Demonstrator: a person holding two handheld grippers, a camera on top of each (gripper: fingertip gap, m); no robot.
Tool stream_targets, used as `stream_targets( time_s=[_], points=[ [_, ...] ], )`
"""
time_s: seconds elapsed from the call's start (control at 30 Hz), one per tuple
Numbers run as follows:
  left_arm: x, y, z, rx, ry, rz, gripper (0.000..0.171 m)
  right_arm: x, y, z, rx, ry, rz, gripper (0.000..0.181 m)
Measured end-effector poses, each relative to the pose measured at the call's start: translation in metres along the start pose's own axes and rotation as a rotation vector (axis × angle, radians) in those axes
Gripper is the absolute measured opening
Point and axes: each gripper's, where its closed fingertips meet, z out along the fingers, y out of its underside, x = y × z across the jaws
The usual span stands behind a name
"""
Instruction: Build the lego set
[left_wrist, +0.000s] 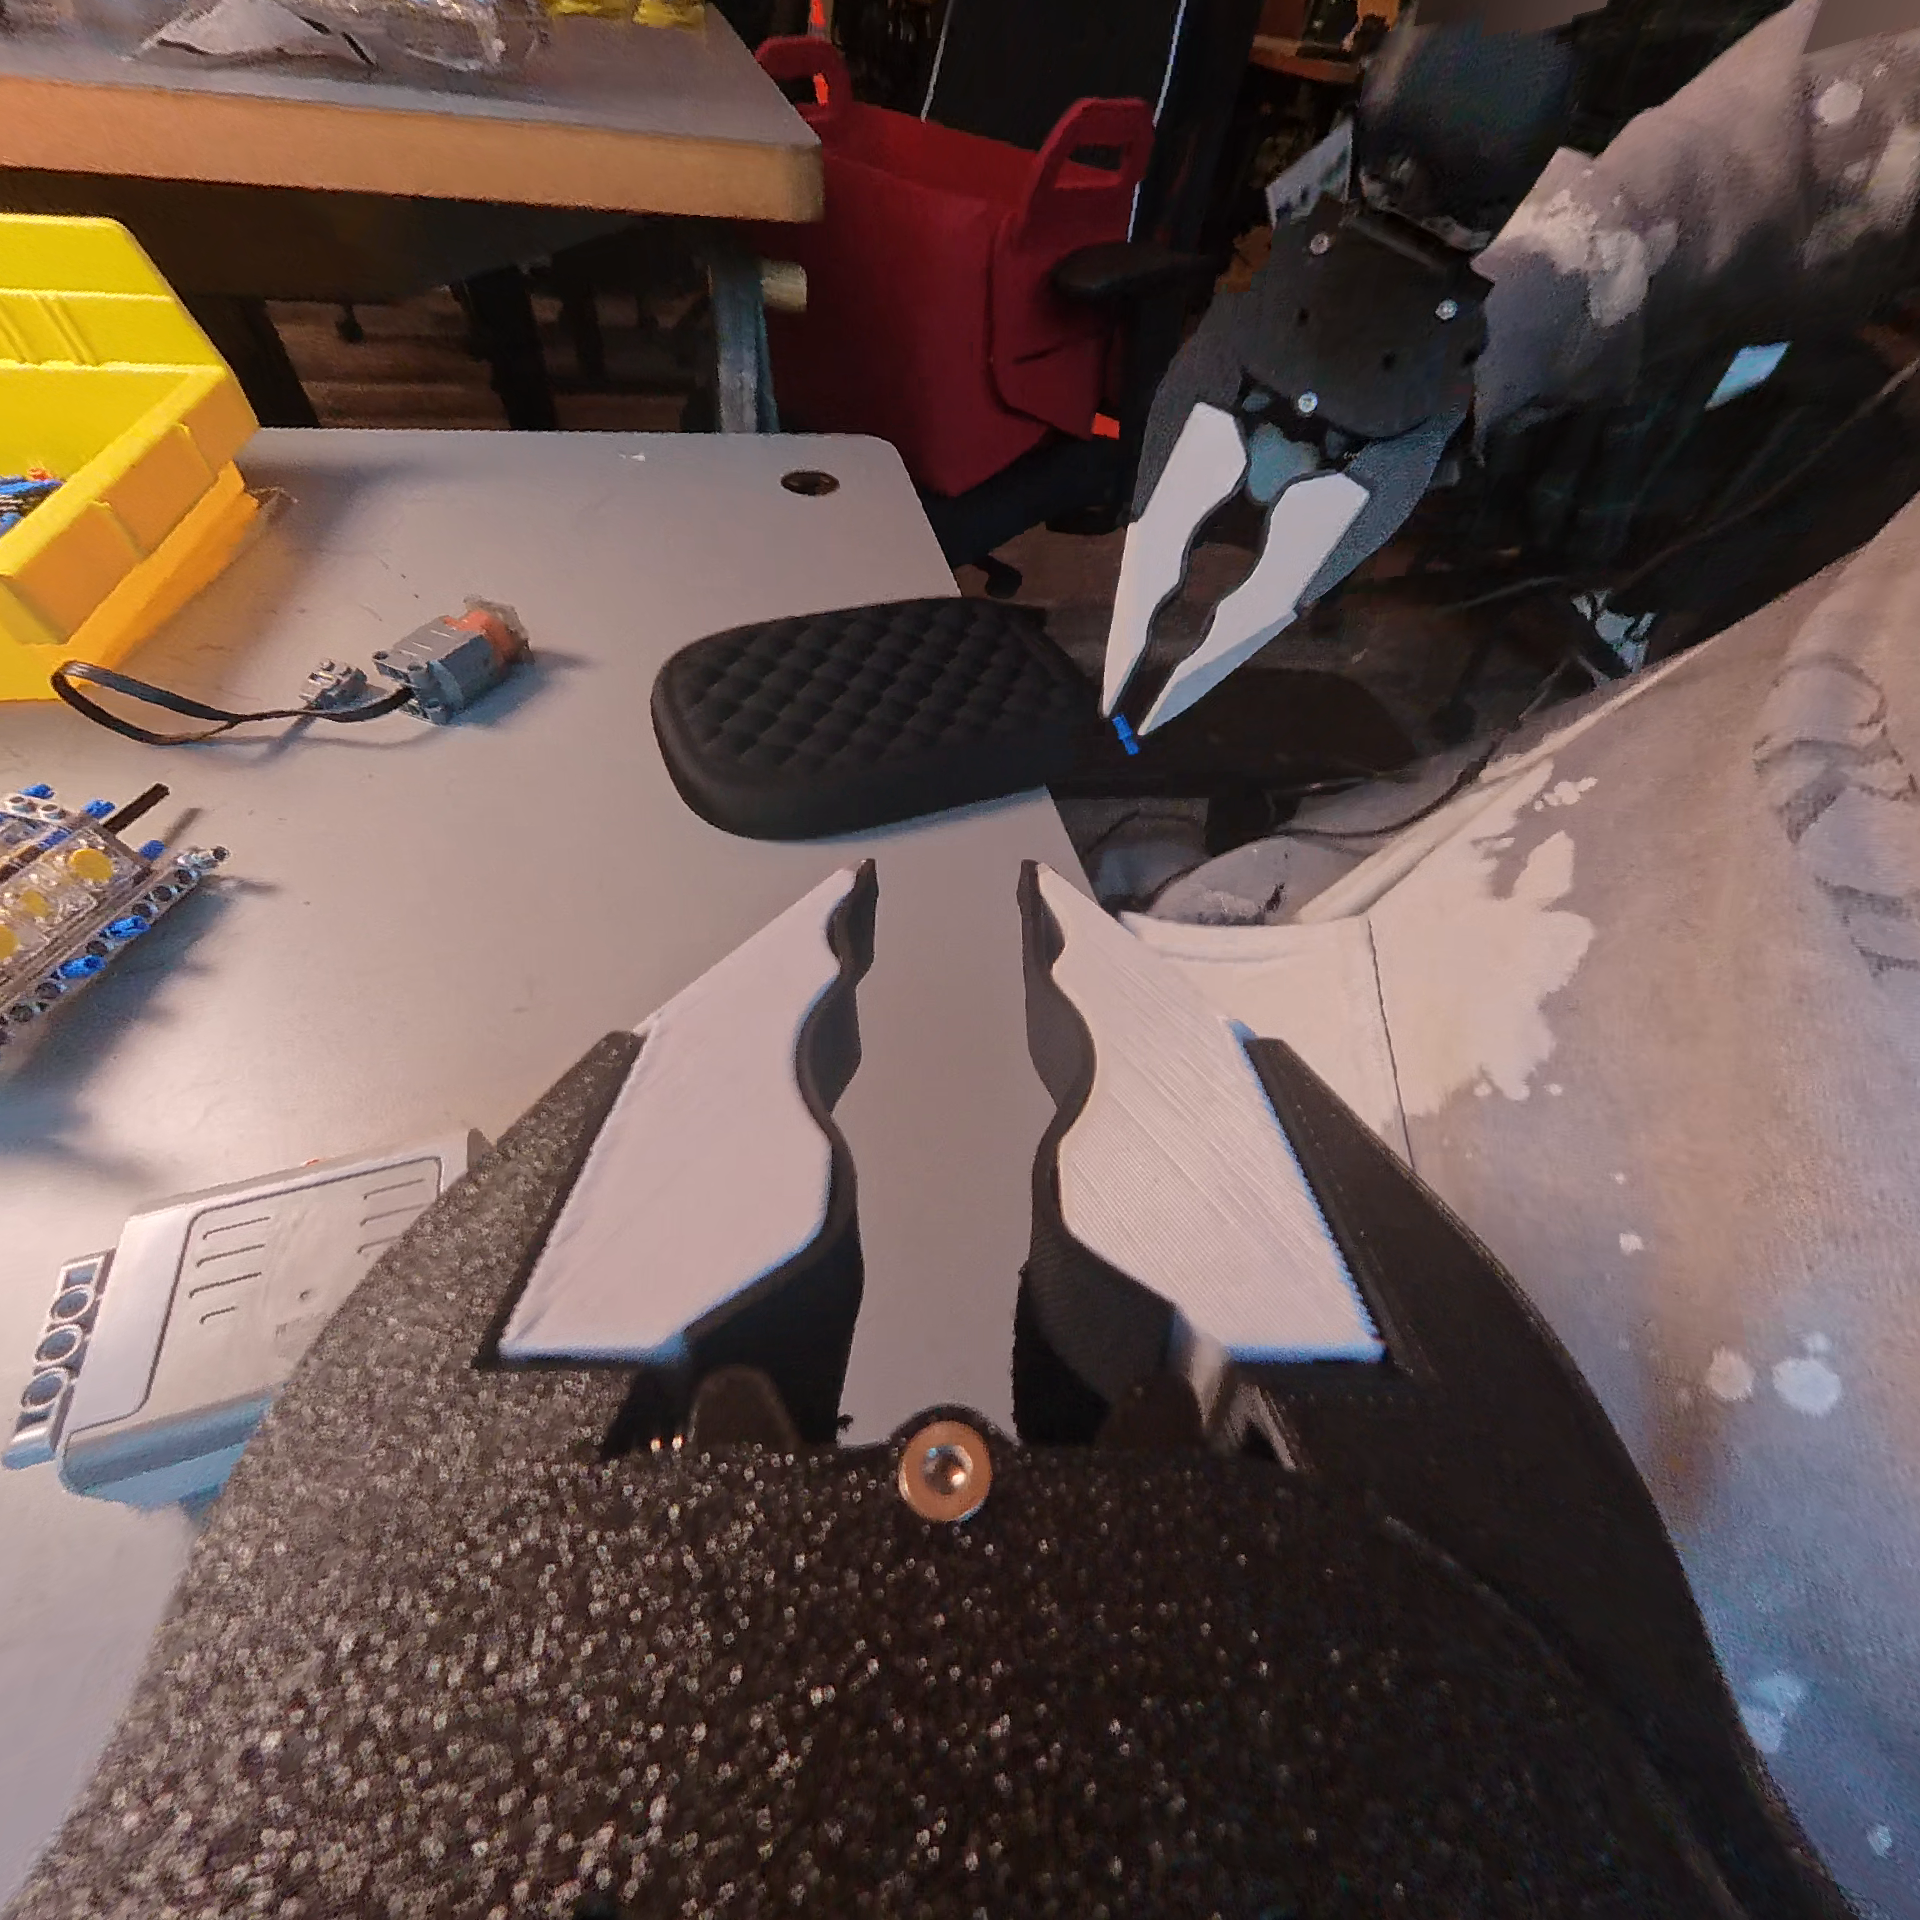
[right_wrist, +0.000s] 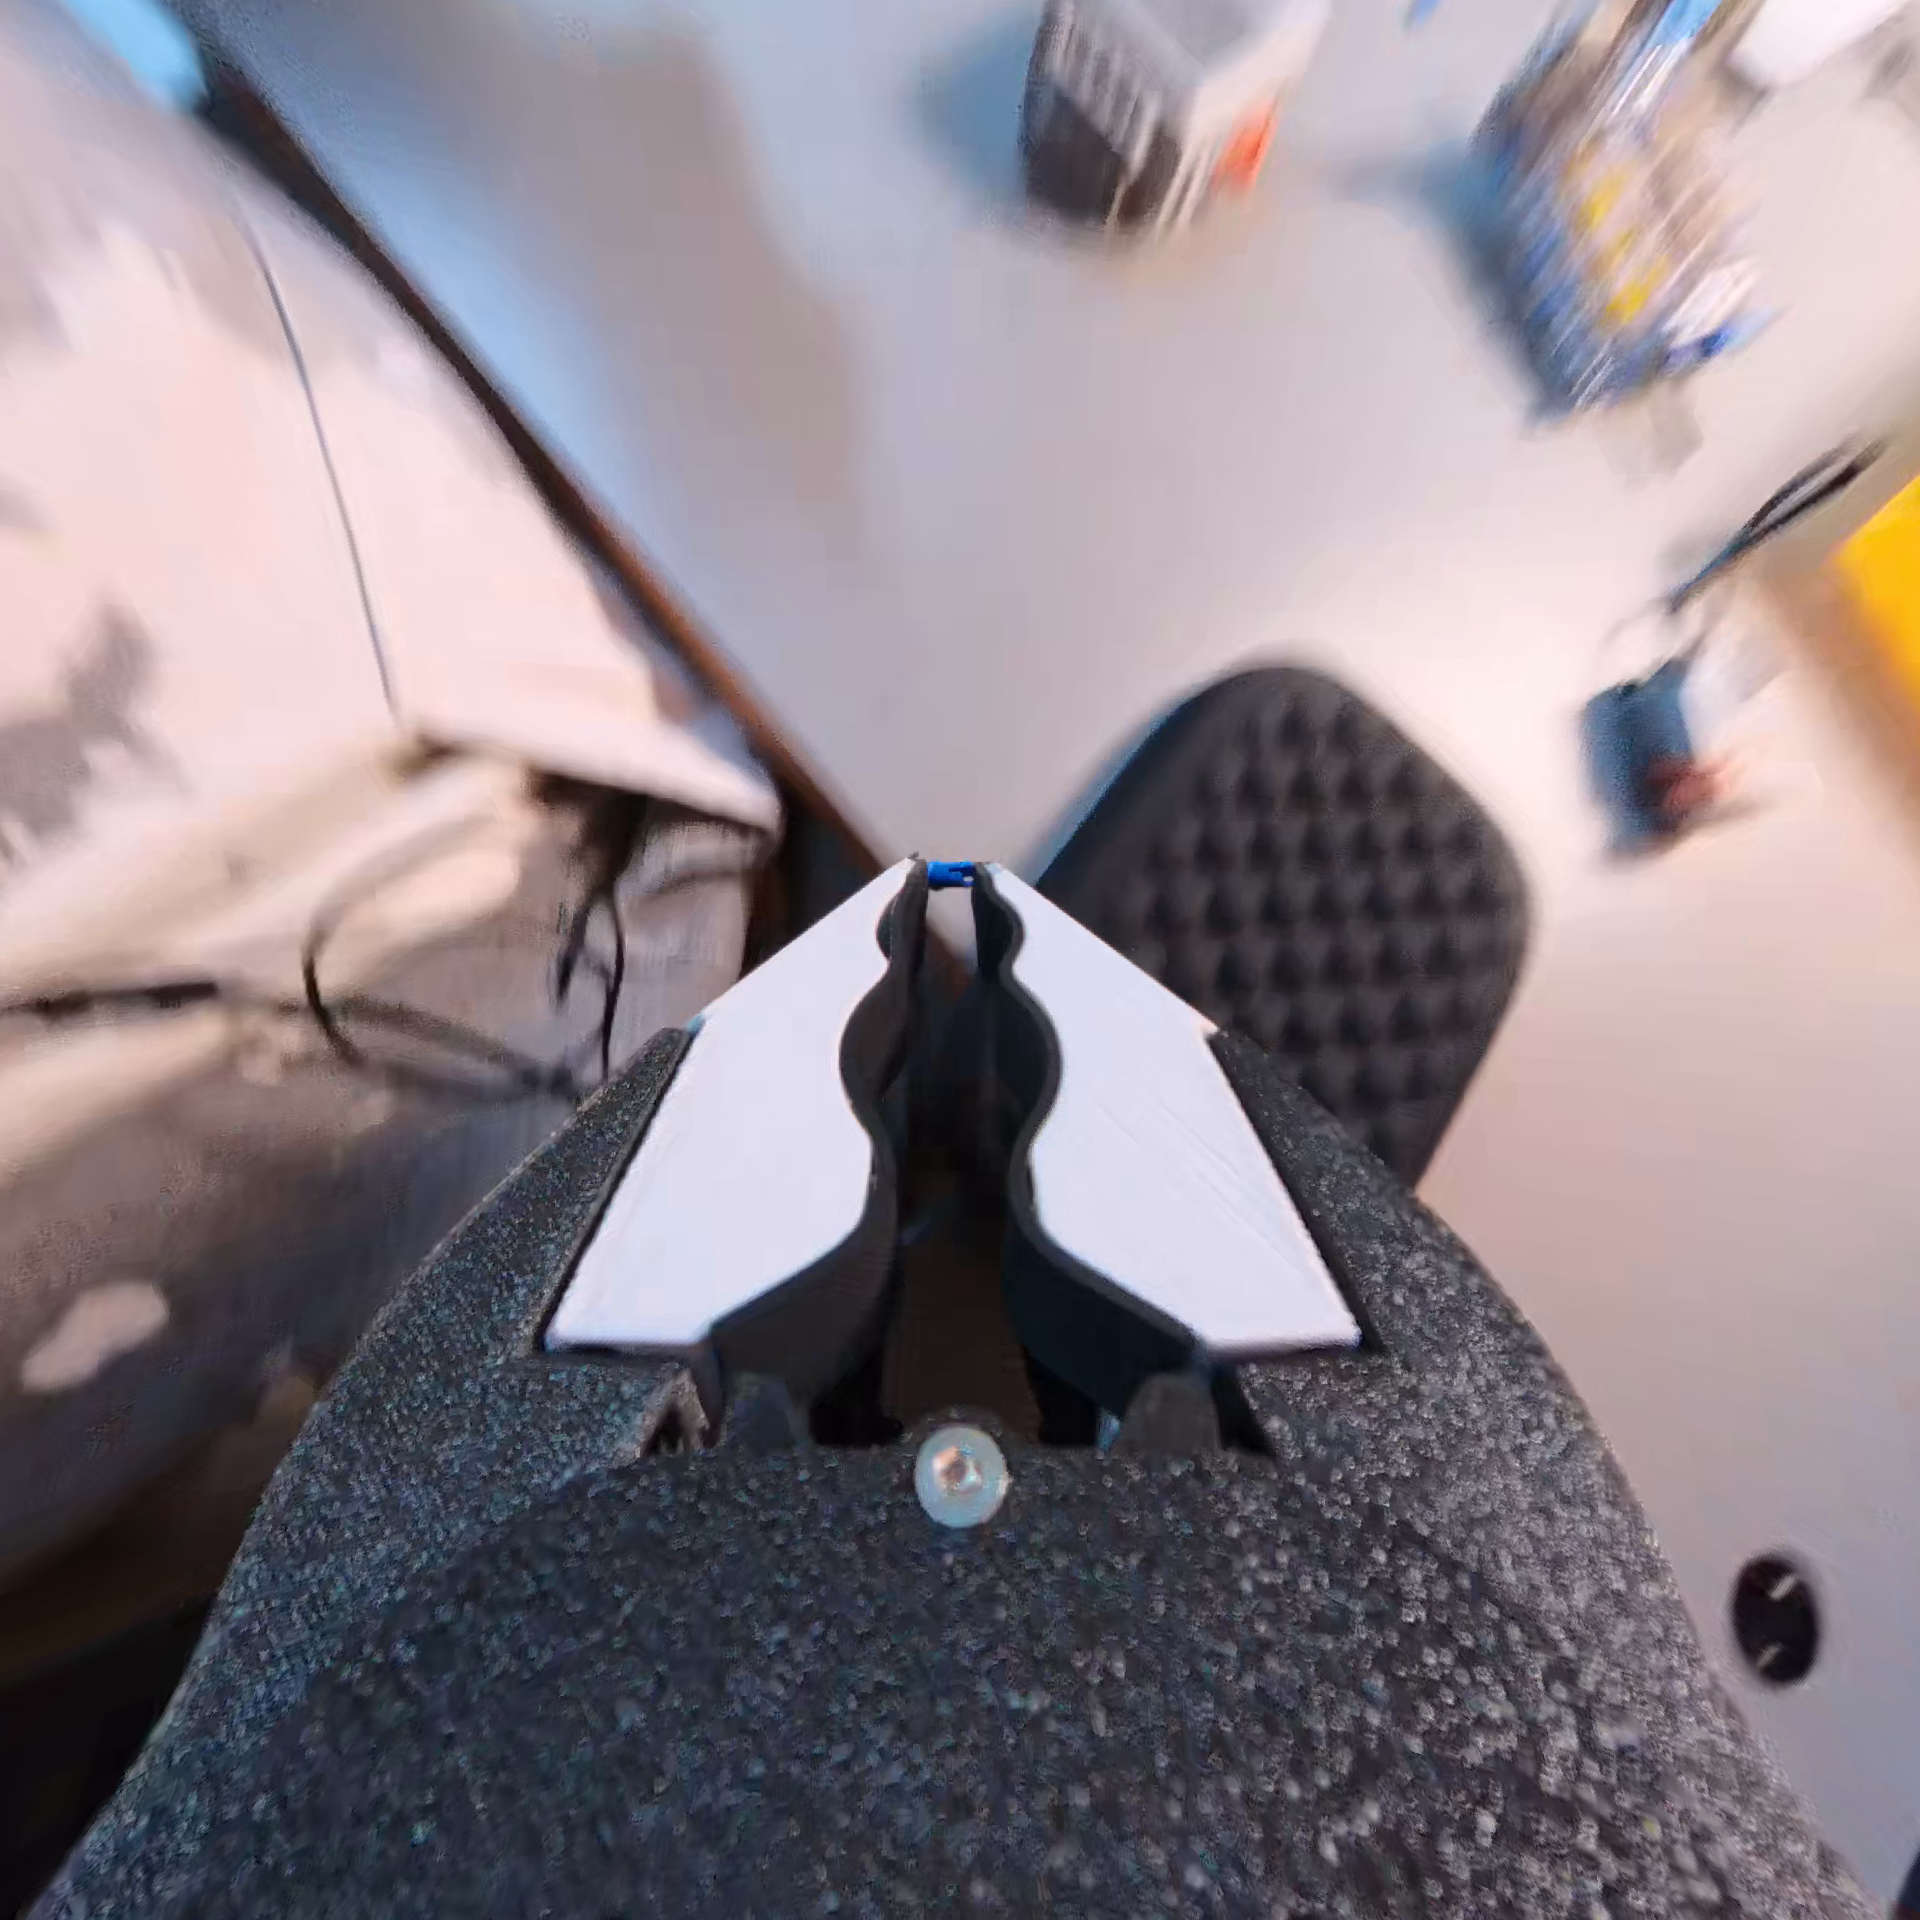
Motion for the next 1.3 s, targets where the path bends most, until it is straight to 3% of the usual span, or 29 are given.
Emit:
stream_targets(
  time_s=[0.17, 0.3, 0.5, 0.73, 1.3],
  points=[
    [-0.017, -0.029, 0.0, 0.186, -0.05, -0.119, 0.028, 0.027, -0.124, 0.001, 0.378, 0.056, -0.114, 0.008],
    [-0.029, -0.042, -0.021, 0.301, -0.009, -0.215, 0.03, 0.03, -0.173, 0.025, 0.495, -0.078, -0.169, 0.008],
    [-0.043, -0.043, -0.048, 0.43, 0.176, -0.482, 0.03, 0.034, -0.199, 0.064, 0.486, -0.252, -0.354, 0.008],
    [-0.055, -0.038, -0.066, 0.471, 0.219, -0.597, 0.02, 0.035, -0.221, 0.087, 0.503, -0.393, -0.449, 0.008],
    [-0.071, -0.036, -0.073, 0.538, 0.253, -0.706, 0.006, 0.046, -0.235, 0.097, 0.566, -0.404, -0.473, 0.007]
  ],
)
